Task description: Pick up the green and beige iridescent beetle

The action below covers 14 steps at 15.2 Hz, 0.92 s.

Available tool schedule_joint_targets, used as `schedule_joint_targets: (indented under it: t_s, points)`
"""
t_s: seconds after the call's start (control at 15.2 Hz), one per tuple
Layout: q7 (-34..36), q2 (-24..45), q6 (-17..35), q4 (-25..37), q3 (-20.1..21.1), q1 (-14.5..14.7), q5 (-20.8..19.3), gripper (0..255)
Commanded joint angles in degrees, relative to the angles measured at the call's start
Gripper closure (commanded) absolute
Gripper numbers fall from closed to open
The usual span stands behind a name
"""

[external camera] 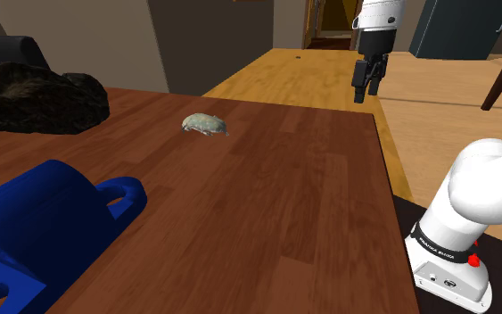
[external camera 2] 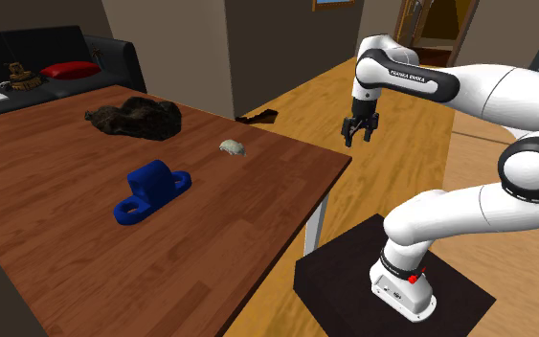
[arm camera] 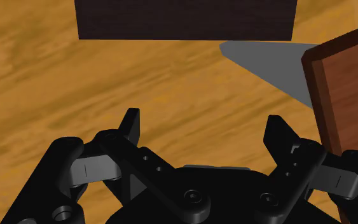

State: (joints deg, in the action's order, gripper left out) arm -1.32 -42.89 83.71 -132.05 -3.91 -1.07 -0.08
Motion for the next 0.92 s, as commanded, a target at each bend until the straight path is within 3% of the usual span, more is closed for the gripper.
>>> schedule_joint_targets:
  t_s: [0.0,0.86]
  points:
    - [0.00,0.00,0.00,0.00,0.00,0.00,0.00,0]
    - [14.50,13.13,4.84,11.93,13.67,5.14,8.24,0]
